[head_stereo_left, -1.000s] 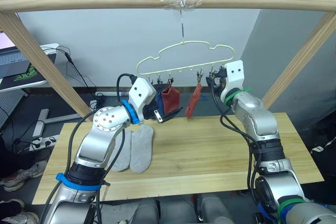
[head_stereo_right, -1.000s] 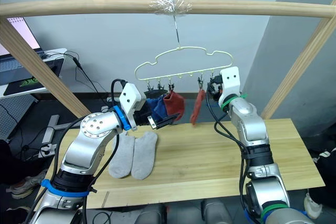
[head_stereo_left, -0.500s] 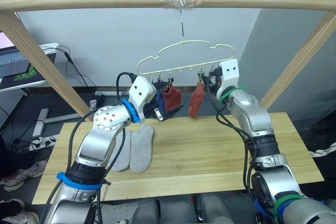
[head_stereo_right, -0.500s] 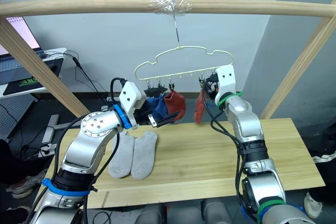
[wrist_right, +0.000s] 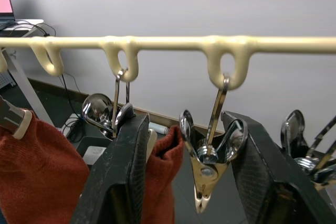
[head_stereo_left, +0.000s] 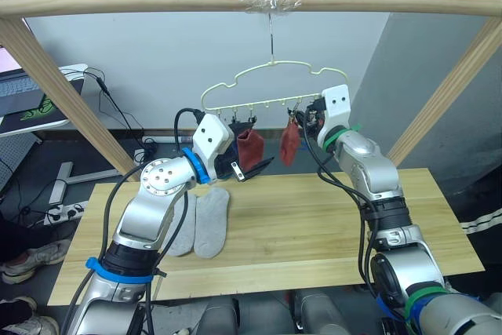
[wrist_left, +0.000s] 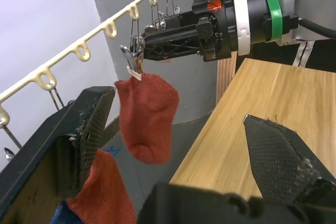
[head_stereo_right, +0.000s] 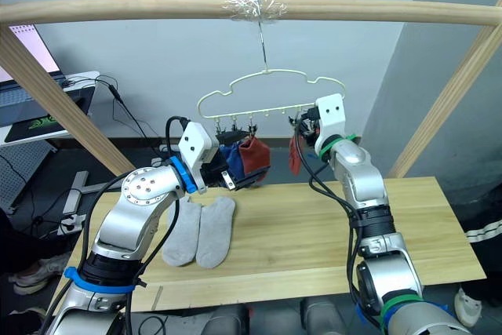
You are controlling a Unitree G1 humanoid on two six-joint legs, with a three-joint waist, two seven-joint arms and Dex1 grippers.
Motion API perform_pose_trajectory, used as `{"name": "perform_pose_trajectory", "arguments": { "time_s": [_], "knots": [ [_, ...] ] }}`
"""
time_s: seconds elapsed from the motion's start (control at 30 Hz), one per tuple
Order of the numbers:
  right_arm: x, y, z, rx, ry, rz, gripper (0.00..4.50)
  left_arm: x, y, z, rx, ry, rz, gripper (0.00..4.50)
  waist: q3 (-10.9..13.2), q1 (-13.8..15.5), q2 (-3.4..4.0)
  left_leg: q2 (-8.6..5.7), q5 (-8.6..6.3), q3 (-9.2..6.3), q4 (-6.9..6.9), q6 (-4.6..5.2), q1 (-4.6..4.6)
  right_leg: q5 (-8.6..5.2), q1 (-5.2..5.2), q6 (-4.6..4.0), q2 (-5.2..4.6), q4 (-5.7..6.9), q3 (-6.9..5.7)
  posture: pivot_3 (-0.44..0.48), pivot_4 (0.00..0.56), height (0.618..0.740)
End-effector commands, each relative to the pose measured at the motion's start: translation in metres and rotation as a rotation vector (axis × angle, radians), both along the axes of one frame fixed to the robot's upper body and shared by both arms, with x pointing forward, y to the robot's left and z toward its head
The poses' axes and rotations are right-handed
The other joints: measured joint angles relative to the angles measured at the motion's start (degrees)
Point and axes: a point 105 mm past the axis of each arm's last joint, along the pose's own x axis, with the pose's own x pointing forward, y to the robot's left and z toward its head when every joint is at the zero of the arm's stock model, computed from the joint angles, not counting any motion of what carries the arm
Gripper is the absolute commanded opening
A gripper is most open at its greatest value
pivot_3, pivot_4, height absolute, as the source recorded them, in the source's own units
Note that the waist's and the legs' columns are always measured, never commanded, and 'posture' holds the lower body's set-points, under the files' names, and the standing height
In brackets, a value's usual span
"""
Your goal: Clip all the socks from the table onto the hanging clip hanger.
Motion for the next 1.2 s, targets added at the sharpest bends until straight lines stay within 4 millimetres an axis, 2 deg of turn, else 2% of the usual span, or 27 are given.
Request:
{"name": "perform_pose_trajectory", "arguments": {
  "time_s": [0.03,0.63,0.77,0.9,0.97,1.1,1.2],
  "knots": [
    [-0.0003,0.0059,0.0196,0.017,-0.07,0.026,2.27,-0.0037,-0.005,0.0136,-0.022,-0.053,-0.02,4.5,0.0,0.0,0.0,0.0,0.0,0.0,0.0,0.0,0.0,0.0,0.0,0.0,0.0,0.0,0.0,0.023,0.156,0.737],
    [0.0005,0.0073,0.0225,0.019,-0.089,0.036,2.27,-0.0054,-0.0099,0.0125,-0.036,-0.042,-0.03,4.5,0.0,0.0,0.0,0.0,0.0,0.0,0.0,0.0,0.0,0.0,0.0,0.0,0.0,0.0,0.0,0.022,0.156,0.737],
    [0.0006,0.0071,0.0231,0.022,-0.092,0.036,1.42,-0.0057,-0.011,0.0125,-0.039,-0.039,-0.033,4.5,0.0,0.0,0.0,0.0,0.0,0.0,0.0,0.0,0.0,0.0,0.0,0.0,0.0,0.0,0.0,0.022,0.156,0.737],
    [0.0008,0.0071,0.0233,0.022,-0.094,0.037,1.42,-0.0061,-0.0119,0.0122,-0.039,-0.037,-0.035,4.5,0.0,0.0,0.0,0.0,0.0,0.0,0.0,0.0,0.0,0.0,0.0,0.0,0.0,0.0,0.0,0.022,0.156,0.737],
    [0.0008,0.0071,0.0237,0.023,-0.095,0.037,0.84,-0.006,-0.0121,0.0122,-0.039,-0.038,-0.035,4.5,0.0,0.0,0.0,0.0,0.0,0.0,0.0,0.0,0.0,0.0,0.0,0.0,0.0,0.0,0.0,0.022,0.156,0.737],
    [0.001,0.0074,0.0245,0.028,-0.098,0.038,0.04,-0.0056,-0.012,0.0105,-0.041,-0.036,-0.021,4.5,0.0,0.0,0.0,0.0,0.0,0.0,0.0,0.0,0.0,0.0,0.0,0.0,0.0,0.0,0.0,0.022,0.153,0.737],
    [0.001,0.0077,0.0247,0.031,-0.099,0.039,0.01,-0.0062,-0.0126,0.0089,-0.04,-0.034,-0.016,4.5,0.0,0.0,0.0,0.0,0.0,0.0,0.0,0.0,0.0,0.0,0.0,0.0,0.0,0.0,0.0,0.023,0.151,0.737]
  ]
}}
